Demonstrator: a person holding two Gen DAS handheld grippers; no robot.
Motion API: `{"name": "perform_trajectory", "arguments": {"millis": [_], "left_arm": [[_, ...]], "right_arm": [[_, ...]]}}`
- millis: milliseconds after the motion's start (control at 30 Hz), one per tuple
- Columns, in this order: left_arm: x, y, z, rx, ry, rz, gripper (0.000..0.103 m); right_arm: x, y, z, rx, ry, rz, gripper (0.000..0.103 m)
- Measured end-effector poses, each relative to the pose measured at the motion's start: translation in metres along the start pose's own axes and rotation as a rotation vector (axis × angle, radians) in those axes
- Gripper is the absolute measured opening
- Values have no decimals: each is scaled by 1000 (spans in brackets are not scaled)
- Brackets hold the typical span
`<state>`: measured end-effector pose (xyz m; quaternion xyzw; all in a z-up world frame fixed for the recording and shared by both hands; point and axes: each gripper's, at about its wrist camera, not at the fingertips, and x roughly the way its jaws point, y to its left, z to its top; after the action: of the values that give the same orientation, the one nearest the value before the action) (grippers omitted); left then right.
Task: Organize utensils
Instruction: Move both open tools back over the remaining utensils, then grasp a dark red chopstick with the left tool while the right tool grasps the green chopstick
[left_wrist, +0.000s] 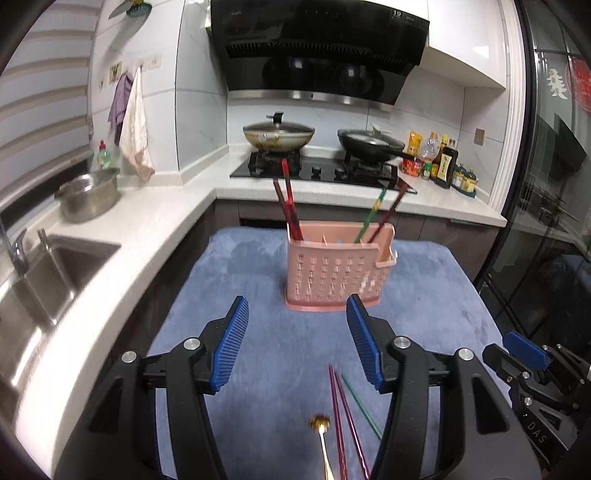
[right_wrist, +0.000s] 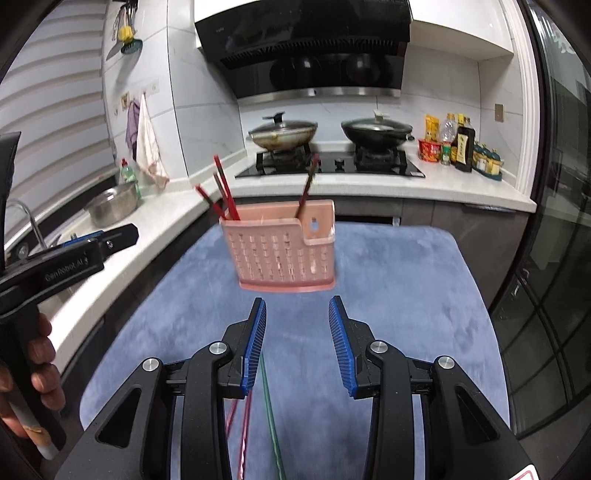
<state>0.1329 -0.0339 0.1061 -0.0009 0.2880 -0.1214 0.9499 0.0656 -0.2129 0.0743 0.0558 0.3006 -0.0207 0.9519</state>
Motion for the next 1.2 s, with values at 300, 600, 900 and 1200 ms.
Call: {"name": "perform_trajectory", "arguments": {"millis": [300,600,900,1200], "left_arm": [[-4,3,-56,-1,66,1,52],[-1,6,-113,-3,161,7,52],[2,2,-163,13,229,1,52],[7,-4,-185,34,269,-19,52]], "right_arm": [[2,-4,-57,4,98,-26,35],[10,4,-109,9,199,-4,35],[18,14,-148,-29,251,-13,35],[32,12,-170,-20,308,-5,33]]}}
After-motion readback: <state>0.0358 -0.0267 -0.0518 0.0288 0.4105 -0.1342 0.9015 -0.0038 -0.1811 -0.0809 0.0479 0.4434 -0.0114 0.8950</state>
